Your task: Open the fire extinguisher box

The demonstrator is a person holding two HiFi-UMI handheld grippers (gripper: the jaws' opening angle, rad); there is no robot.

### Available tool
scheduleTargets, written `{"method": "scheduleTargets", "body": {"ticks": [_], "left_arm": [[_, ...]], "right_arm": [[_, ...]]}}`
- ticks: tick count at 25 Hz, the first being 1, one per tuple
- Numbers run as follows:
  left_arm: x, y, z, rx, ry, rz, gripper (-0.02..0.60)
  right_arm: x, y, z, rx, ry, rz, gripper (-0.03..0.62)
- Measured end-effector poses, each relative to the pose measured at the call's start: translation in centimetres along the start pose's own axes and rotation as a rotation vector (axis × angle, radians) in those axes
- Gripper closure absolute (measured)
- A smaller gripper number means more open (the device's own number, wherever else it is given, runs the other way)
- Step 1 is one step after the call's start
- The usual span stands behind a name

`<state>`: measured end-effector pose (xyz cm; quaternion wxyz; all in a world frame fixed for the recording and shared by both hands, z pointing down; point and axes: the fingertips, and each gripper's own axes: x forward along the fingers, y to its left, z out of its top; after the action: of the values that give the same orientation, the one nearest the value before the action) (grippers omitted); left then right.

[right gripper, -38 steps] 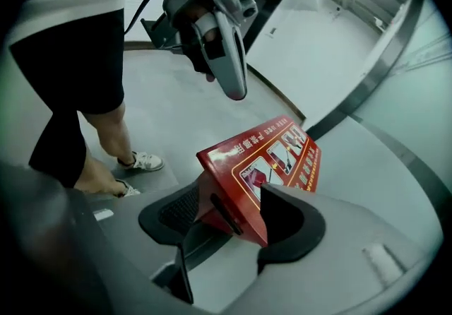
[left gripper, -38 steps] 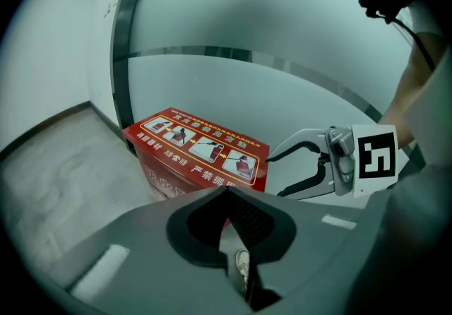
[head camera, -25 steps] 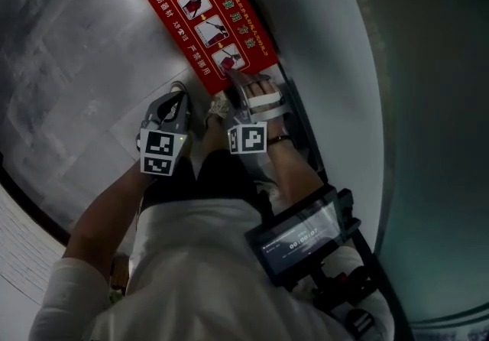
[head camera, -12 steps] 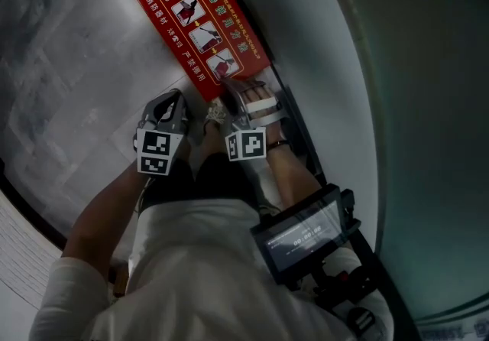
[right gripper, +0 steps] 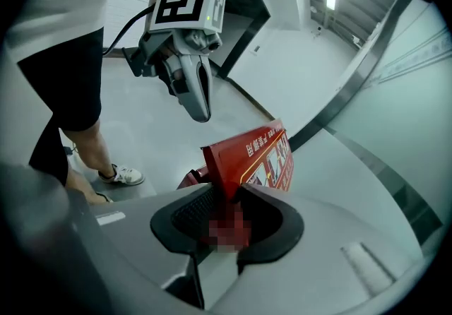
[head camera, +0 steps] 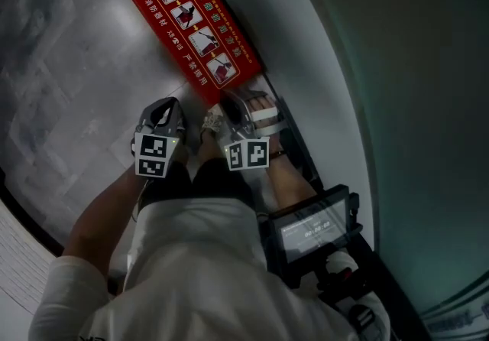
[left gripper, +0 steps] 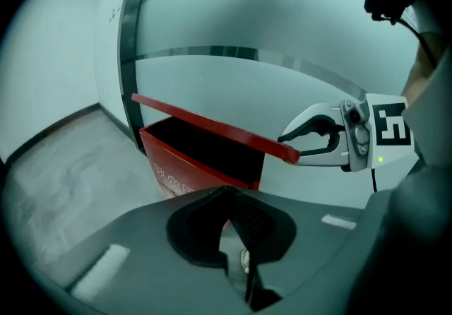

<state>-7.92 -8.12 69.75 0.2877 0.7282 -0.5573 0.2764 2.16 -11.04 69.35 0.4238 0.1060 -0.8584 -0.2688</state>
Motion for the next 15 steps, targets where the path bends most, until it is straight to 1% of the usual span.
{"method": "scheduleTargets", "body": {"ticks": [8, 11, 15], "left_arm": [[-0.5, 0.3, 2.1, 0.027, -0.034, -0.004, 0.578], [-0.3, -0.2, 3.4, 0.043, -0.045, -0.006, 0.578], [0.1, -0.4, 4.5, 0.051, -0.048, -0.01, 0.578]], "right_arm": [[-1.6, -2.3, 0.5, 0.149, -0.014, -0.046, 0.493], [-2.5, -3.8, -0.3, 0.217, -0.019, -0.07, 0.501], [-3.1, -6.2, -1.8, 0.341, -0.015, -0.119, 0.508]]}}
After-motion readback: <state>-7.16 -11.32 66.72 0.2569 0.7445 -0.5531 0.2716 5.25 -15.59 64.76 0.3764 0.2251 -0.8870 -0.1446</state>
